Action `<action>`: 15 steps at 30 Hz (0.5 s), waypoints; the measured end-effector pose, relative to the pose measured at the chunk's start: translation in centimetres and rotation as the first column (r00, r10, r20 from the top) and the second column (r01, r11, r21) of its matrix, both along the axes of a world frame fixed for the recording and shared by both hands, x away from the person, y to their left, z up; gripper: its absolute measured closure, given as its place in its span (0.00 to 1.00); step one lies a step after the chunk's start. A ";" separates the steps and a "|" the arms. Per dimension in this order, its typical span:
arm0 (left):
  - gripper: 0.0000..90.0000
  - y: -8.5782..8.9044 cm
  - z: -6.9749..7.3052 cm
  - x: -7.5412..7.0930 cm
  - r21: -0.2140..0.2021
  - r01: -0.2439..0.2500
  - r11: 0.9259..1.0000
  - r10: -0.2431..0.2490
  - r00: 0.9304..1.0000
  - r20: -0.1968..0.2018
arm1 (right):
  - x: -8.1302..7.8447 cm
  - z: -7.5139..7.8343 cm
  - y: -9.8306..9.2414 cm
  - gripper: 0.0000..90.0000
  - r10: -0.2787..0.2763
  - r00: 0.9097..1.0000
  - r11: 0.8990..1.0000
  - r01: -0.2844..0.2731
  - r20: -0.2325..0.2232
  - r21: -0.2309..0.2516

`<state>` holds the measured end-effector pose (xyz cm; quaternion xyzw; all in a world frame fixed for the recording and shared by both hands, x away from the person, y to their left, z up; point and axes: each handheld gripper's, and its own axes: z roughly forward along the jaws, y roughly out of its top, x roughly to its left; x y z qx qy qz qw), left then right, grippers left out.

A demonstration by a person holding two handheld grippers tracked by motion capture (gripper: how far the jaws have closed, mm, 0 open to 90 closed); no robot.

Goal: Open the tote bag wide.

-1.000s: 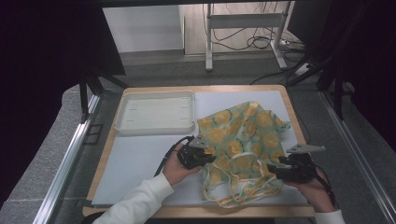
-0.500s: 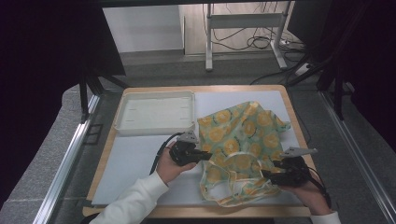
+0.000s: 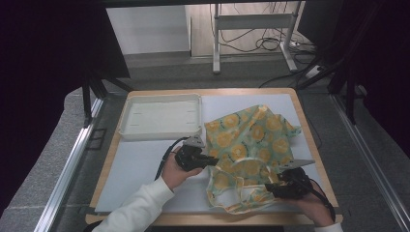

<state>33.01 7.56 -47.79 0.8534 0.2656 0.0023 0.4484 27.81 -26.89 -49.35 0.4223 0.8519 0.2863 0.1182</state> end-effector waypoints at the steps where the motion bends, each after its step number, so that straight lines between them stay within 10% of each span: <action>1: 1.00 0.0 0.0 0.0 -0.003 0.000 1.000 0.000 1.000 0.002 | 0.1 -0.1 0.1 0.42 -0.005 1.000 1.000 0.005 0.006 -0.011; 15: 1.00 0.4 0.2 0.1 -0.007 -0.006 1.000 0.006 1.000 0.001 | 0.6 -0.4 0.1 0.92 -0.019 0.999 0.999 0.020 0.044 -0.028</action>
